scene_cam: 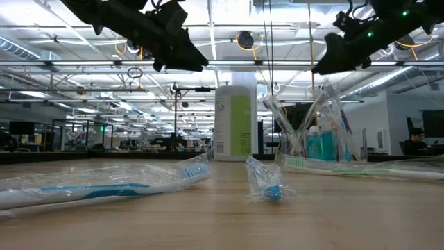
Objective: Pick & Place toothbrushing station
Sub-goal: Put the left blue toothbrush into the transparent organizer
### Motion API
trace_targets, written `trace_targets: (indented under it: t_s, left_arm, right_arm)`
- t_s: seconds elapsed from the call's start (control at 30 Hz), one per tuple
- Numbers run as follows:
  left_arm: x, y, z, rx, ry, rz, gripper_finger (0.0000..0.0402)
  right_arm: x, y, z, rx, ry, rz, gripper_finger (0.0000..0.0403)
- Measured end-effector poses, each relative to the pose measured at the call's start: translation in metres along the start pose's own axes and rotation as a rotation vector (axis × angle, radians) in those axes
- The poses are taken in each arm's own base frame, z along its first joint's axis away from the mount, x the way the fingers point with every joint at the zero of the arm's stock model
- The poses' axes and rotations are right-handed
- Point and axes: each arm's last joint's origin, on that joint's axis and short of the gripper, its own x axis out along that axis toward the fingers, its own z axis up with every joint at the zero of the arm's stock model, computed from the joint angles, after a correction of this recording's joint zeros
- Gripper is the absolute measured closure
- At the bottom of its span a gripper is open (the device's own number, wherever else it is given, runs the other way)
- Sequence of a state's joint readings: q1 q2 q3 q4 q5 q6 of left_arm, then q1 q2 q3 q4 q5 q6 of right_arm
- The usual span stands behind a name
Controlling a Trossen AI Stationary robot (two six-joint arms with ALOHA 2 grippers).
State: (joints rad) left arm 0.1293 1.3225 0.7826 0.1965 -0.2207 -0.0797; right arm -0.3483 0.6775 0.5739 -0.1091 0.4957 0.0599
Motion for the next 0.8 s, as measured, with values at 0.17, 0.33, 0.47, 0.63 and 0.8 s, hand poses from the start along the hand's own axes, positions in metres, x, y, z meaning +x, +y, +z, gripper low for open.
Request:
trace_targets:
  t_s: [0.17,0.33,0.47,0.63,0.8]
  left_arm:
    - [-0.005,-0.023,-0.006,-0.046,0.052,-0.155,0.0234]
    - [-0.015,-0.052,-0.010,-0.080,0.075,-0.259,0.0234]
    - [-0.028,-0.080,-0.015,-0.085,0.094,-0.344,0.0234]
    - [-0.047,-0.111,-0.012,-0.125,0.089,-0.373,0.0234]
    - [-0.052,-0.143,0.001,-0.077,0.115,-0.331,0.0234]
  right_arm:
    - [-0.003,0.004,0.016,0.017,-0.149,0.035,0.0209]
    - [-0.005,0.013,0.026,-0.024,-0.261,0.197,0.0218]
    - [-0.005,0.020,0.036,-0.045,-0.379,0.333,0.0223]
    - [0.001,0.032,0.044,-0.018,-0.488,0.409,0.0224]
    - [0.016,0.049,0.045,0.008,-0.547,0.435,0.0223]
